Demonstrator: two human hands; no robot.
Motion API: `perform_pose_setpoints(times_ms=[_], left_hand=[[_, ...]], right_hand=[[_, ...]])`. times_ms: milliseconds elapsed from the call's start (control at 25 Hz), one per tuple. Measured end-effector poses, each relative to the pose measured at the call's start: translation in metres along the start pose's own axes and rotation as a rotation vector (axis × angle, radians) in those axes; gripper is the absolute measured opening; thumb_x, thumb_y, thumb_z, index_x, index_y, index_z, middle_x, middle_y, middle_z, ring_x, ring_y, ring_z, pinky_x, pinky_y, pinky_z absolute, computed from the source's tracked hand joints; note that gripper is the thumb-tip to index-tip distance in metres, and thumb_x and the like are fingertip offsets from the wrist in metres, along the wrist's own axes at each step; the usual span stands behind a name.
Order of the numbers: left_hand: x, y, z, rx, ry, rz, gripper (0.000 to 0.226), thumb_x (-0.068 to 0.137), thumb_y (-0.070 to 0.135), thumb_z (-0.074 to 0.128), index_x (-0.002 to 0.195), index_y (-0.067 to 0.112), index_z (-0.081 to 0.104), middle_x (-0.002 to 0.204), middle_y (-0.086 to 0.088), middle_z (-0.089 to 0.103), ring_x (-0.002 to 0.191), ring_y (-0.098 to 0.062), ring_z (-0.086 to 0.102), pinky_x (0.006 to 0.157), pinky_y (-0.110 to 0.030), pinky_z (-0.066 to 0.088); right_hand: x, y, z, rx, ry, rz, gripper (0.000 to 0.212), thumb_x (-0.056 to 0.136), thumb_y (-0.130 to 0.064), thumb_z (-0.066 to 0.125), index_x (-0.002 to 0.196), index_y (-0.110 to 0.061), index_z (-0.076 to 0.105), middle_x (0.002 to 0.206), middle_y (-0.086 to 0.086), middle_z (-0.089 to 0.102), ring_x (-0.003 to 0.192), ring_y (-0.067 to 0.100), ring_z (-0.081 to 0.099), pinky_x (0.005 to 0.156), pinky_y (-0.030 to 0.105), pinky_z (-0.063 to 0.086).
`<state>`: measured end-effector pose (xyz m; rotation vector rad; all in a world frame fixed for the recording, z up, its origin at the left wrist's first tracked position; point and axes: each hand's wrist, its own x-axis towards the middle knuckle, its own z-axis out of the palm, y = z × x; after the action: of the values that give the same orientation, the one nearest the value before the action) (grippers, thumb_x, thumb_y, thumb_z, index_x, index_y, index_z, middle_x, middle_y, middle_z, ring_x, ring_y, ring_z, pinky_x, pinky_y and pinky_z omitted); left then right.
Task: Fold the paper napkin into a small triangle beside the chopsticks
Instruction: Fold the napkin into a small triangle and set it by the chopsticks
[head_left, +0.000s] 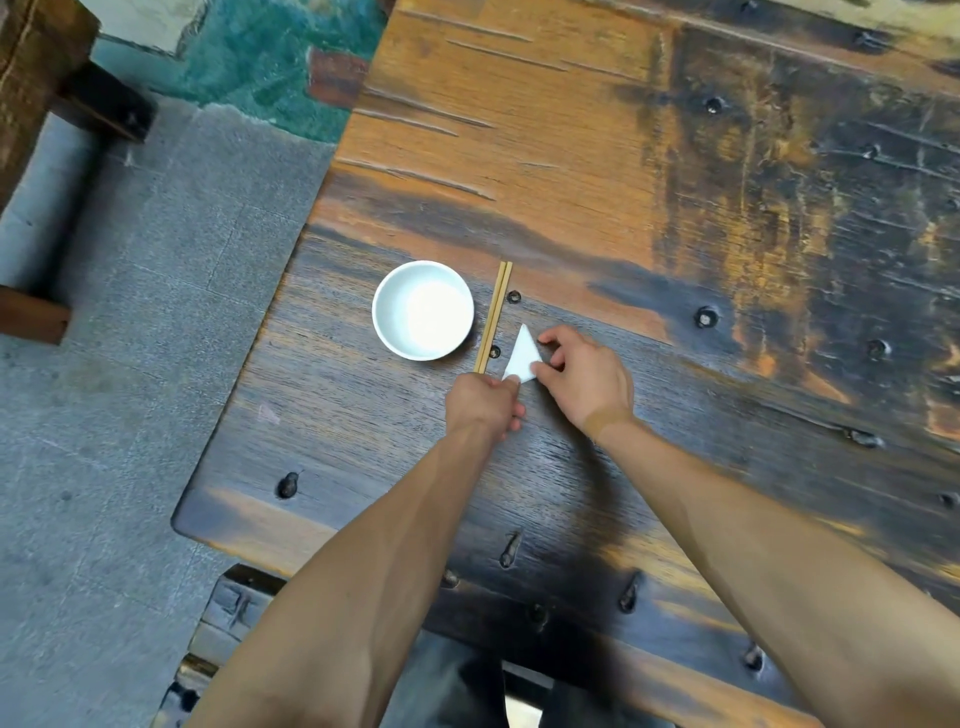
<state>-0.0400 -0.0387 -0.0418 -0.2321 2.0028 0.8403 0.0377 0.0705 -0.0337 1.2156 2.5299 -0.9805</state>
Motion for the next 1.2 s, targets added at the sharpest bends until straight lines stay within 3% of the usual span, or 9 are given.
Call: perform_pose_setpoints(times_ms=[160, 280, 360, 440, 560, 680, 800, 1000, 1200], left_hand=[[0.006, 0.007, -0.003, 0.104, -0.067, 0.011, 0.029, 0.093, 0.033, 0.06, 0.092, 0.006, 0.069, 0.057, 0.002, 0.069, 0.037, -0.009, 0.054, 0.037, -0.016, 0.037], [0.003, 0.011, -0.006, 0.334, -0.059, 0.123, 0.036, 0.093, 0.039, 0.057, 0.083, 0.007, 0.07, 0.069, -0.005, 0.072, 0.055, -0.018, 0.064, 0.057, -0.027, 0.053], [-0.004, 0.009, -0.007, 0.673, 0.069, 0.271, 0.04, 0.093, 0.046, 0.052, 0.085, 0.009, 0.067, 0.082, -0.009, 0.071, 0.075, -0.028, 0.066, 0.065, -0.033, 0.05], [-0.014, 0.003, -0.008, 0.911, 0.218, 0.444, 0.035, 0.096, 0.046, 0.048, 0.097, 0.013, 0.06, 0.091, -0.008, 0.067, 0.081, -0.031, 0.065, 0.061, -0.033, 0.044], [-0.019, -0.009, -0.013, 0.98, 0.272, 0.732, 0.027, 0.098, 0.037, 0.048, 0.113, 0.014, 0.048, 0.104, -0.006, 0.057, 0.086, -0.026, 0.061, 0.057, -0.038, 0.052], [-0.012, -0.019, -0.017, 1.123, 0.246, 0.957, 0.021, 0.1, 0.027, 0.047, 0.116, 0.016, 0.054, 0.113, -0.004, 0.054, 0.097, -0.024, 0.053, 0.069, -0.04, 0.053], [-0.004, -0.024, -0.021, 1.216, 0.233, 1.025, 0.02, 0.097, 0.022, 0.05, 0.114, 0.016, 0.058, 0.113, -0.001, 0.056, 0.099, -0.024, 0.052, 0.076, -0.039, 0.05], [0.002, -0.022, -0.036, 1.241, 0.128, 1.128, 0.029, 0.098, 0.028, 0.044, 0.123, 0.017, 0.055, 0.118, -0.001, 0.055, 0.104, -0.023, 0.05, 0.079, -0.038, 0.049], [-0.002, -0.019, -0.047, 1.261, 0.039, 1.144, 0.04, 0.094, 0.028, 0.046, 0.132, 0.016, 0.049, 0.124, -0.003, 0.052, 0.11, -0.023, 0.048, 0.085, -0.04, 0.049]], right_hand=[[-0.004, 0.008, 0.003, -0.209, 0.077, -0.253, 0.038, 0.09, -0.031, 0.064, 0.128, -0.031, 0.058, 0.119, -0.004, 0.055, 0.111, 0.023, 0.048, 0.087, 0.041, 0.047], [-0.004, 0.013, 0.006, -0.278, 0.062, -0.279, 0.037, 0.091, -0.034, 0.063, 0.128, -0.03, 0.06, 0.123, -0.003, 0.054, 0.113, 0.023, 0.045, 0.091, 0.041, 0.042], [-0.003, 0.014, 0.007, -0.298, 0.051, -0.277, 0.037, 0.091, -0.034, 0.063, 0.127, -0.031, 0.061, 0.123, -0.002, 0.054, 0.113, 0.024, 0.045, 0.091, 0.041, 0.041], [-0.003, 0.013, 0.006, -0.292, 0.051, -0.281, 0.036, 0.091, -0.033, 0.064, 0.126, -0.031, 0.062, 0.121, -0.002, 0.055, 0.112, 0.024, 0.046, 0.09, 0.041, 0.042], [-0.001, 0.013, 0.006, -0.295, 0.045, -0.286, 0.034, 0.091, -0.033, 0.063, 0.125, -0.031, 0.062, 0.12, -0.002, 0.056, 0.11, 0.024, 0.048, 0.088, 0.04, 0.042], [-0.001, 0.012, 0.007, -0.282, 0.042, -0.275, 0.034, 0.091, -0.032, 0.064, 0.124, -0.03, 0.062, 0.118, -0.003, 0.056, 0.109, 0.023, 0.048, 0.087, 0.039, 0.043], [-0.003, 0.013, 0.009, -0.261, 0.024, -0.27, 0.035, 0.092, -0.03, 0.063, 0.126, -0.027, 0.062, 0.12, -0.003, 0.056, 0.11, 0.023, 0.048, 0.088, 0.04, 0.045], [-0.015, 0.019, 0.01, -0.446, 0.051, -0.397, 0.037, 0.096, -0.031, 0.057, 0.132, -0.021, 0.058, 0.139, -0.003, 0.055, 0.114, 0.028, 0.049, 0.088, 0.042, 0.043], [-0.026, 0.029, 0.013, -0.504, -0.066, -0.37, 0.058, 0.099, -0.042, 0.041, 0.152, -0.021, 0.028, 0.159, -0.008, 0.029, 0.137, 0.025, 0.032, 0.101, 0.042, 0.035]])
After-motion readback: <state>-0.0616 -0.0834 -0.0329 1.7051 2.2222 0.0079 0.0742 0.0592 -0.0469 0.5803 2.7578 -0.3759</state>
